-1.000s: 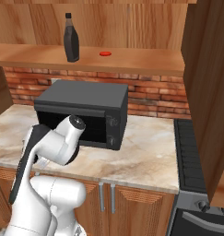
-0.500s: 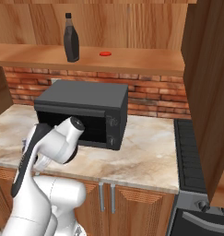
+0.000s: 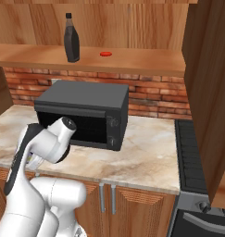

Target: Pick the syrup bottle and condiment bottle from the counter and place them in the cabinet.

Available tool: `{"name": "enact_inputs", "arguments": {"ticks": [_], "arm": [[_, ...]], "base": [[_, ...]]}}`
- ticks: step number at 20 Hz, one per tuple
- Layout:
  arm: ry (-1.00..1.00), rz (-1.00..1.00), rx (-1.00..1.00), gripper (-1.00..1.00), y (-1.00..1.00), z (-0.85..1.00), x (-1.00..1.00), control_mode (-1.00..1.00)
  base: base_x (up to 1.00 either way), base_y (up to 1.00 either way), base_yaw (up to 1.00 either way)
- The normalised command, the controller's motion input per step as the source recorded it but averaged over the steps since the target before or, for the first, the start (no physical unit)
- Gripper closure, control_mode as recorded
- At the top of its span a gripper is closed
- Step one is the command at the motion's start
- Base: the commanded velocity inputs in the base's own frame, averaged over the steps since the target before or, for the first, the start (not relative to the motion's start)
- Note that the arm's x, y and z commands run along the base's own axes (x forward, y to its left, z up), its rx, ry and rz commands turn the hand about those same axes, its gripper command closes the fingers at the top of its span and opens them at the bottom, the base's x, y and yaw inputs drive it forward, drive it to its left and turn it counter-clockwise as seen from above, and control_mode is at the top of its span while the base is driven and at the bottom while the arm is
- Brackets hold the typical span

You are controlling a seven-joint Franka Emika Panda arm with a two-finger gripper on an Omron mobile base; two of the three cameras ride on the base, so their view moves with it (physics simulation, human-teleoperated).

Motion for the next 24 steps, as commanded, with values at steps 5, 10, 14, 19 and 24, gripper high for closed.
{"name": "enact_inputs", "arguments": {"ticks": [5,10,14,19,24], "arm": [[0.00,-0.02,0.00,-1.00,0.08,-0.07,0.12,-1.00],[0.00,-0.03,0.00,-1.00,0.12,-0.07,0.22,-1.00],[0.00,-0.03,0.00,-1.00,0.18,-0.06,0.20,-1.00],[0.00,-0.01,0.00,-1.00,0.19,-0.11,0.15,-1.00],[0.00,0.00,0.00,-1.00,0.14,-0.19,0.12,-1.00]], "base": [[0.00,0.00,0.00],[0.00,0.00,0.00],[0.00,0.00,0.00],[0.00,0.00,0.00],[0.00,0.00,0.00]]}}
